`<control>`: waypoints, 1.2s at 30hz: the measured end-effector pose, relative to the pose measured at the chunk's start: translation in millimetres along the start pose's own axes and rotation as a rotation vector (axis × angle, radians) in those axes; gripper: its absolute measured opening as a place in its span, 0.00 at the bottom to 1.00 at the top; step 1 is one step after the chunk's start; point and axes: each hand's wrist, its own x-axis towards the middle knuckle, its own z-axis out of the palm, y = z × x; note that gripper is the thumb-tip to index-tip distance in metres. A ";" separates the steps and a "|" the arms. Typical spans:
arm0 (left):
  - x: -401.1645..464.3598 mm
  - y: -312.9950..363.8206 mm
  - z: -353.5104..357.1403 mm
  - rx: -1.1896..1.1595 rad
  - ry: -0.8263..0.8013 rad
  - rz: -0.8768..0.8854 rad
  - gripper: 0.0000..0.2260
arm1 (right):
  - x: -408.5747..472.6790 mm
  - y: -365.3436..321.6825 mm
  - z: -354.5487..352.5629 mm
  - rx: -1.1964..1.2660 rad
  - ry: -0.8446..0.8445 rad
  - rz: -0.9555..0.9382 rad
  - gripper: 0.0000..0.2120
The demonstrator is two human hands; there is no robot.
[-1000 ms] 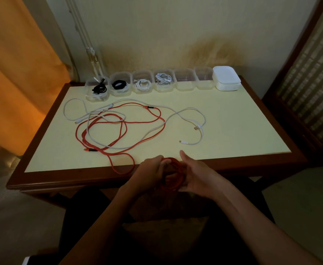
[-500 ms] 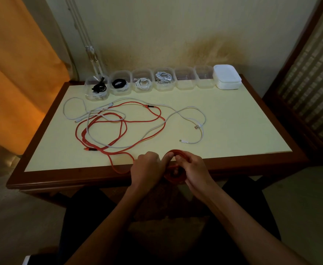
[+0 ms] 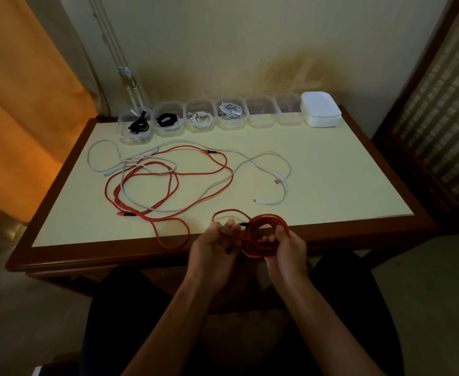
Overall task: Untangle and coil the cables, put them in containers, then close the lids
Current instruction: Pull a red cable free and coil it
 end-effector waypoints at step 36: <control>-0.9 -7.8 -10.2 1.447 -0.284 0.805 0.07 | -3.1 -38.3 -0.6 0.012 -0.163 -0.023 0.09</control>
